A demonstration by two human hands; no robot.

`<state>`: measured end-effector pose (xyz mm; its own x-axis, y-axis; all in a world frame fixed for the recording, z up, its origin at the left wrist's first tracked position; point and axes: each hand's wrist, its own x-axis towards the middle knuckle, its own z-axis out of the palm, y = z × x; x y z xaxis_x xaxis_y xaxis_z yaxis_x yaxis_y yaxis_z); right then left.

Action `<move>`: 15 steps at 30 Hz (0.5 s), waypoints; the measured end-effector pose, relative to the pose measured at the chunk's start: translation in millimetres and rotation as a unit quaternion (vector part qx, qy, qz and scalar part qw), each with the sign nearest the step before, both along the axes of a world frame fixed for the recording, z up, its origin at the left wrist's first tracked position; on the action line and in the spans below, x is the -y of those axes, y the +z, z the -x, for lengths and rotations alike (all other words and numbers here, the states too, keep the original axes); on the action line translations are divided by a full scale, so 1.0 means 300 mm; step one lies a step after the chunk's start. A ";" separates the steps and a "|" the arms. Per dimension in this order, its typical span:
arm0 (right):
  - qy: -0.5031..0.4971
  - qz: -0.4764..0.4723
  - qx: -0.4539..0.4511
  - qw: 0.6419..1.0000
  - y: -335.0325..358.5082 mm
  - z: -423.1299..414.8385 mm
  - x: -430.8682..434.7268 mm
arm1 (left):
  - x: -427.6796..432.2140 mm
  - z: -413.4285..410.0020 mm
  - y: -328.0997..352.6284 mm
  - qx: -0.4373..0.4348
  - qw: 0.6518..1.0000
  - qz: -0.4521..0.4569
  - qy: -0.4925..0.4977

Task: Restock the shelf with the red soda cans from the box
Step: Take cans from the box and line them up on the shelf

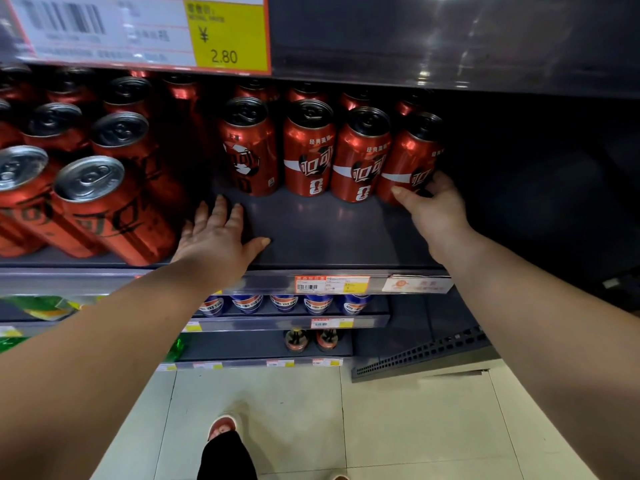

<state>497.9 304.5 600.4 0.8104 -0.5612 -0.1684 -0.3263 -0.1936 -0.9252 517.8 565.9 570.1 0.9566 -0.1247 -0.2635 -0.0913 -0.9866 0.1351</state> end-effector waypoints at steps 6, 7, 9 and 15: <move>0.011 0.030 0.003 0.999 0.037 0.055 -0.019 | 0.001 -0.002 0.004 -0.001 1.000 0.004 0.003; 0.017 0.043 0.002 0.999 0.044 0.073 -0.024 | 0.002 0.000 0.007 -0.003 1.000 0.003 0.004; 0.034 0.069 -0.004 0.997 0.063 0.118 -0.035 | 0.008 0.002 0.017 -0.006 1.000 0.001 0.003; 0.127 0.131 -0.032 0.983 0.151 0.298 -0.077 | 0.023 0.024 0.110 -0.028 0.999 -0.011 0.011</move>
<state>408.4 327.7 645.7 0.9220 -0.3739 -0.1005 -0.2933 -0.5052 -0.8116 510.6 558.9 603.1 0.9426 -0.0984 -0.3192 -0.0635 -0.9910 0.1179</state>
